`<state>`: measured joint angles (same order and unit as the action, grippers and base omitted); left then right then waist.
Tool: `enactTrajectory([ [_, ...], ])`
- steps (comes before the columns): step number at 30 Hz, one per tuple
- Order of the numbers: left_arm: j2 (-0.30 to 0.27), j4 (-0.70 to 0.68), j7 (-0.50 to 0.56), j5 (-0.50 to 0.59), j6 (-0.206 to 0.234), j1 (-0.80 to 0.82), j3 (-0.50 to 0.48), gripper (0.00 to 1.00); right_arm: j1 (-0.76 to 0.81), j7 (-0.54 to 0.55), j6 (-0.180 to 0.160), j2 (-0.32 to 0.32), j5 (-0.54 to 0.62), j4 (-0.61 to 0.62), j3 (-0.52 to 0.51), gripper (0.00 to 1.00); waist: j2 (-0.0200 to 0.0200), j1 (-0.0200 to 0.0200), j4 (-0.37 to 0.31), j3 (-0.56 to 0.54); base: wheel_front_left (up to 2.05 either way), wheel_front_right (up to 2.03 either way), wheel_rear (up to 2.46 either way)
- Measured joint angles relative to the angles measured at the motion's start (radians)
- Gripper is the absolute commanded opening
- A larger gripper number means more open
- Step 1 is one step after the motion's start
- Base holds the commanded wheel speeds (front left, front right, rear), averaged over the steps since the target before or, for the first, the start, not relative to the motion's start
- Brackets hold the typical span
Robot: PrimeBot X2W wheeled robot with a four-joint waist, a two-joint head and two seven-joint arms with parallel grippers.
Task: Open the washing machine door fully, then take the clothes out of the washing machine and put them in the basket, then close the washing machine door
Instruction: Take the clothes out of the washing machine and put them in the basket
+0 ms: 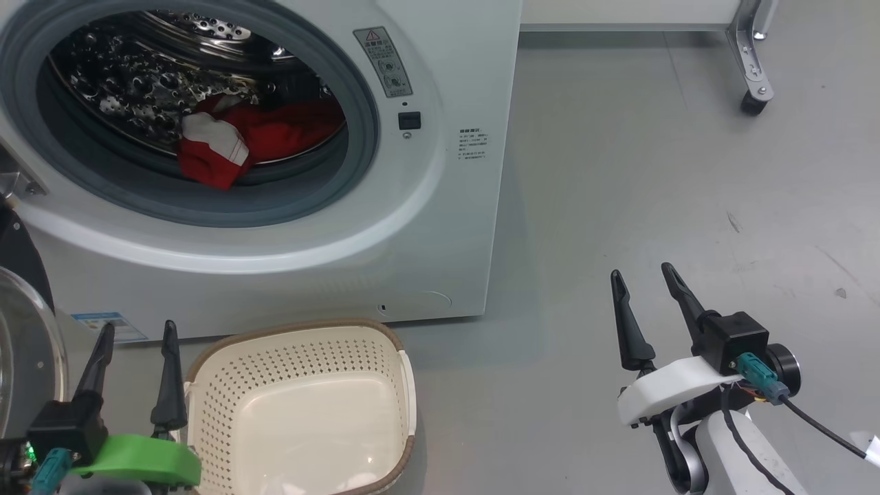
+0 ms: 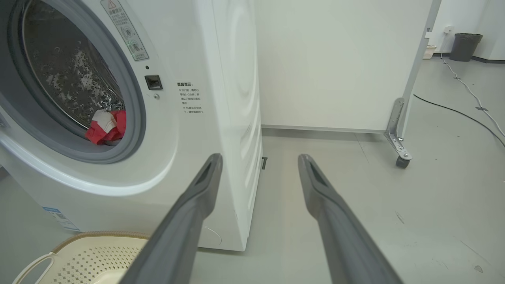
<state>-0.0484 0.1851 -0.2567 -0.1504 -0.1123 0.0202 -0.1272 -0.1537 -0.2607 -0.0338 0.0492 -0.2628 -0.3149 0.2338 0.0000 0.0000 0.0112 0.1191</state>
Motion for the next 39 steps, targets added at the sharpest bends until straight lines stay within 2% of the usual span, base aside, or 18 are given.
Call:
enactTrajectory([
  [20, 0.005, 0.029, 0.0, -0.047, -0.008, -0.005, 0.032, 1.0, 0.0, 0.0, -0.003, 0.0, -0.001, -0.007, 0.007, 1.0, 0.0, -0.0001, 0.0, 0.004, 0.4, -0.4, 0.0],
  [39, 0.006, 0.05, 0.0, -0.086, -0.012, 0.004, 0.088, 1.0, -0.004, 0.0, -0.022, 0.0, -0.028, 0.001, 0.031, 1.0, 0.0, 0.0, -0.021, 0.123, 0.0, 0.0, 0.0],
])
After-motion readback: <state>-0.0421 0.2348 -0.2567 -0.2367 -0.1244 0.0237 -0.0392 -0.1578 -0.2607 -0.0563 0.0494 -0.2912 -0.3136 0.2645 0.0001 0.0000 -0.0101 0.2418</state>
